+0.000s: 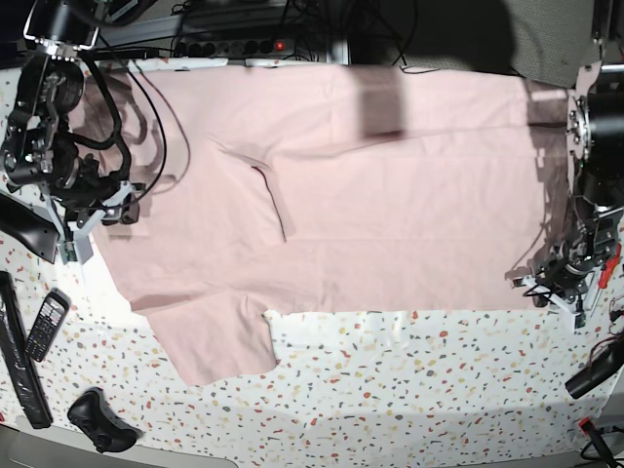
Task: Fold the T-shirt properly
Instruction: 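Move both grippers down the shirt sides toward the hem corners, then grasp the hem corners with both grippers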
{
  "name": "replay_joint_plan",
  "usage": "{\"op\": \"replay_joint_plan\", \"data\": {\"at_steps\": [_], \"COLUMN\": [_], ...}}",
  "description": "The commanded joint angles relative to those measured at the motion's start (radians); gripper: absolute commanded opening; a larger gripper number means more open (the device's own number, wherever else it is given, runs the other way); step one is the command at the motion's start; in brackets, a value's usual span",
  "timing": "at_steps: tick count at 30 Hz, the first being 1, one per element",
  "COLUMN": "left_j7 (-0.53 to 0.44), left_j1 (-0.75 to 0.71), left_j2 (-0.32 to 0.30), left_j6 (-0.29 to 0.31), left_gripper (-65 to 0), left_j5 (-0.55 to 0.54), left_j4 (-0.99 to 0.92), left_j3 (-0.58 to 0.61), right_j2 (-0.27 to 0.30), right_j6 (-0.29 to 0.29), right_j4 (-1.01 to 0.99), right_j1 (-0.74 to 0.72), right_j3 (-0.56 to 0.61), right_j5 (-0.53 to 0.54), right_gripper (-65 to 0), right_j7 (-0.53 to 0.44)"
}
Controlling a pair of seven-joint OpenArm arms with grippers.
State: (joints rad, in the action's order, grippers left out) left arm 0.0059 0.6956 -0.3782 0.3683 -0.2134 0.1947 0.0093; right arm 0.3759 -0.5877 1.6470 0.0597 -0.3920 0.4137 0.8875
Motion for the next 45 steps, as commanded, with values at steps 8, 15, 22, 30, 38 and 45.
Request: {"op": "replay_joint_plan", "data": {"at_steps": [8,15,22,30,38,45], "left_j7": [0.035,0.026,0.023,0.022,0.015,0.015], "left_j1": [0.002,-0.009,-0.017,-0.017,-0.017,-0.017], "left_j2": [-0.004,-0.004,-0.005,-0.005,-0.005,-0.004], "left_j6": [0.021,0.02,0.02,0.02,0.02,0.02], "left_gripper": [-65.0,-65.0,-65.0,-65.0,-65.0,-65.0], "left_j5": [-0.003,0.007,0.007,0.007,0.004,0.004], "left_j4": [-0.001,-0.001,-0.001,-0.001,-0.001,-0.001], "left_j3": [0.001,0.001,0.001,0.001,0.001,0.001], "right_j2": [0.017,0.024,0.071,0.055,0.019,0.003], "right_j6": [-0.003,0.013,0.012,0.098,0.126,0.128], "right_j4": [0.013,-0.106,-0.5,-1.007,-1.348,-1.384], "right_j1": [-0.019,-0.211,-0.535,-0.874,-0.995,-0.981], "right_j3": [-0.008,0.003,0.188,0.379,0.399,0.399], "right_j5": [0.008,-0.096,-0.105,-0.239,-0.395,-0.418], "right_gripper": [-45.5,-35.8,-32.9,-32.9,-33.0,-35.8], "right_j7": [-0.361,-0.322,-0.224,-0.216,-0.406,-0.396]}}
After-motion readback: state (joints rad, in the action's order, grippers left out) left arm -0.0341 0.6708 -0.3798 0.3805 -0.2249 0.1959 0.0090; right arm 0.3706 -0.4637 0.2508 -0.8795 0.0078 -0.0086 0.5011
